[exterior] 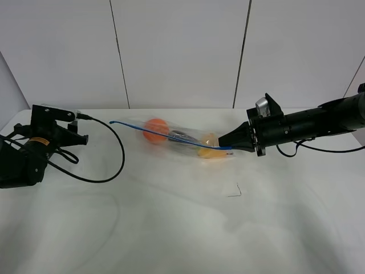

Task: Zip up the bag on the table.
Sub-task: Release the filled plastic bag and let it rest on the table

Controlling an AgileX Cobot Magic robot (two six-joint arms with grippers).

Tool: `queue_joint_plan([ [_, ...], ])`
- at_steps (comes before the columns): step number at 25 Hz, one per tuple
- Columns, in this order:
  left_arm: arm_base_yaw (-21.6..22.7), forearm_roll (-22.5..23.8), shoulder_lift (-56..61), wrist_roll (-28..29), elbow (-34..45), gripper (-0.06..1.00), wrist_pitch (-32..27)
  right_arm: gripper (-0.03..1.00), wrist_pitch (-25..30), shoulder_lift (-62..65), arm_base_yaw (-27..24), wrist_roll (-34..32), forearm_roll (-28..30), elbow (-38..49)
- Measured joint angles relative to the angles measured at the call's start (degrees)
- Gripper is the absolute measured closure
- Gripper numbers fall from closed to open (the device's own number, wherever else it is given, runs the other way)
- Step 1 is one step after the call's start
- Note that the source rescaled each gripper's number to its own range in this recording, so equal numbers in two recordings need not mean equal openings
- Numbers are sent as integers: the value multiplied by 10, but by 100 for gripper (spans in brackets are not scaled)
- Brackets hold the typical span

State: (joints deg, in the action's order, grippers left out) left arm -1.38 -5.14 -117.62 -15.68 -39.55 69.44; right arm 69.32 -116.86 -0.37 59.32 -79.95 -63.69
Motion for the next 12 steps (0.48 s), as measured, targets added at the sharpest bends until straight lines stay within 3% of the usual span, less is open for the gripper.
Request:
queue_joint_plan([
  [3,0,-1,0,84,0,25,0,96,0,0,0,0,0,0],
  [5,0,-1,0,105,0,25,0,96,0,0,0,0,0,0],
  [8,0,-1,0,102,0,23,0,96,0,0,0,-1,0,0],
  [12,0,1,0,80,0,5,-4,96,0,0,0,-2,0,0],
])
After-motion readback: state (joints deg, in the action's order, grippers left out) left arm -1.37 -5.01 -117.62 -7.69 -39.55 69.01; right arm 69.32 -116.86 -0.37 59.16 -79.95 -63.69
